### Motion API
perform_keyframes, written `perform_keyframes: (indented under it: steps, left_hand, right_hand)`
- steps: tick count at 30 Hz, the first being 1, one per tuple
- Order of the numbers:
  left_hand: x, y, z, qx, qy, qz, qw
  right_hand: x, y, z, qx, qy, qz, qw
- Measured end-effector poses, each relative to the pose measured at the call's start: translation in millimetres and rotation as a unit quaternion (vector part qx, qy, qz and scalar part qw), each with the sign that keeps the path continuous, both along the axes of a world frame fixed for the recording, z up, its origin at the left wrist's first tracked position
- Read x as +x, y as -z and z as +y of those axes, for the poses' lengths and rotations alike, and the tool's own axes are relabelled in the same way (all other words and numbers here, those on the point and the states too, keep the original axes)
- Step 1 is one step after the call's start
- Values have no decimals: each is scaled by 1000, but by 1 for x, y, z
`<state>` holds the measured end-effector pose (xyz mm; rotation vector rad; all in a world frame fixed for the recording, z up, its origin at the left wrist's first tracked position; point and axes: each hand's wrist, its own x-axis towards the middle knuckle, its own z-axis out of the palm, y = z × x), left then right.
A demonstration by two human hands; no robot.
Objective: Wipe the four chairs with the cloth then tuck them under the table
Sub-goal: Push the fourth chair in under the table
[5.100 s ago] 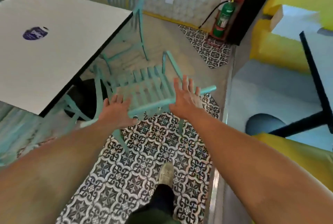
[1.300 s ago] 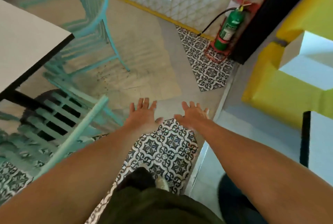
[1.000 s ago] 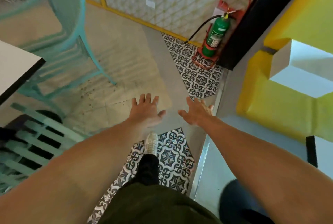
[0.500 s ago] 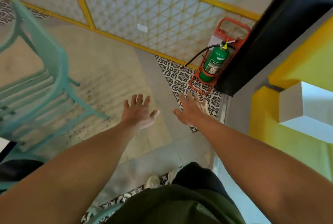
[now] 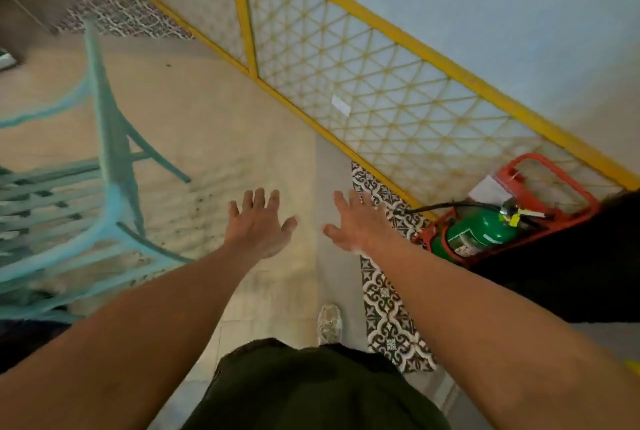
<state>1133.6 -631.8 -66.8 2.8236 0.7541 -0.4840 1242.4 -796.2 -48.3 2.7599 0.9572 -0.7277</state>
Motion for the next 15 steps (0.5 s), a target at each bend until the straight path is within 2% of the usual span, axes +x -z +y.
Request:
perform_keyframes:
  steps: [4,8,11,15]
  left_hand:
    - [53,-25,38,3,-83,-34,996]
    - [80,-41,91,24,-198,-68,977]
    - [85,-46,143,60,-290,-91,951]
    - [72,-39,222,104,-417,-130,893]
  right_hand:
    - [76,-24,66,16,-85,-3,996]
    - [119,-43,148,42,-187,-12,981]
    - [132,-47,223,59,-262,-22,963]
    - [133,-54,332,104,-365,-43,924]
